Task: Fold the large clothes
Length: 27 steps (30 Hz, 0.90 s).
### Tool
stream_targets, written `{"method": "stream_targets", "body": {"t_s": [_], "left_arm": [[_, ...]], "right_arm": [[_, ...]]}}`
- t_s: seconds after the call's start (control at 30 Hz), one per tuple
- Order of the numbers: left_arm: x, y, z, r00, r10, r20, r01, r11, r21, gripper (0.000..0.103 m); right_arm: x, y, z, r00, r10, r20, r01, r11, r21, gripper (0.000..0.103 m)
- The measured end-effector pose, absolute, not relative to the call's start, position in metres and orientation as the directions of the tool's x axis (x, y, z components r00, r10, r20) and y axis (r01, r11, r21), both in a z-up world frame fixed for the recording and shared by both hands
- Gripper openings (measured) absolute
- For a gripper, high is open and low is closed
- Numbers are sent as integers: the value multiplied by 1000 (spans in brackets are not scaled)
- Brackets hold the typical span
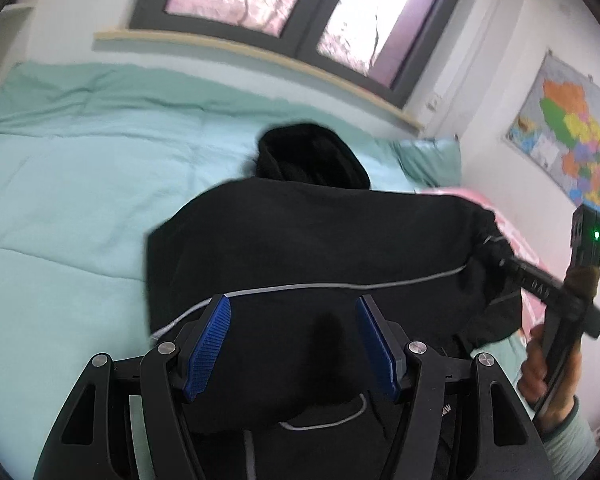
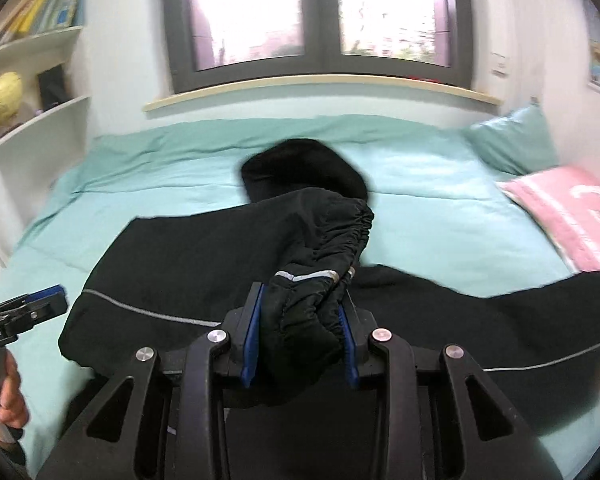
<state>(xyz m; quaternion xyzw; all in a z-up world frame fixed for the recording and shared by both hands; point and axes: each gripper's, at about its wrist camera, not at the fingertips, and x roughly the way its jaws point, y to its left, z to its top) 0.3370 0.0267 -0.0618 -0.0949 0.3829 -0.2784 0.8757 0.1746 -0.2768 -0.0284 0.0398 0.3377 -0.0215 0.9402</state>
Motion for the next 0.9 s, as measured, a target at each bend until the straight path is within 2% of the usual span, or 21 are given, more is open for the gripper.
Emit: {"method": "stream_targets", "body": {"t_s": [0.2,0.33,0.43,0.53,0.6,0.73,0.77,0.83,0.9], "left_arm": [[346,-27,-116,483,-488,-727,394,862,-318,66],[349,-51,-163,446,-350,-824,348,916,-201,66],[352,-59,-188,417,-286,-863,359,924,-132,66],[353,-59,-186,413,-269,-870,361,925,-114,66],[349,-57,-177,423,-276,-863,360,925,-119,66],[335,-56,-137,467,-416,-780,388,889,-242,66],[332,-58,-130,489,-417,-766,388,891,-237,66],[333,-70,-125,507,-391,-768,383,900,-206,66],[342,-77,-144,443,-388,-808,369,901,-230,66]], "right_arm": [[190,-339,-95,665,-29,-746,141,986,86,37],[198,-352,-149,566,-37,-823,189,978,87,37],[195,-367,-194,435,-20,-900,241,966,95,49],[188,-380,-189,450,39,-892,251,953,168,50],[181,-380,-169,473,31,-880,258,951,172,56],[172,-352,-115,595,14,-804,181,972,151,58],[176,-346,-111,603,27,-797,158,975,153,58],[185,-329,-117,584,42,-811,126,982,142,58],[199,-317,-139,539,27,-842,126,986,113,58]]}}
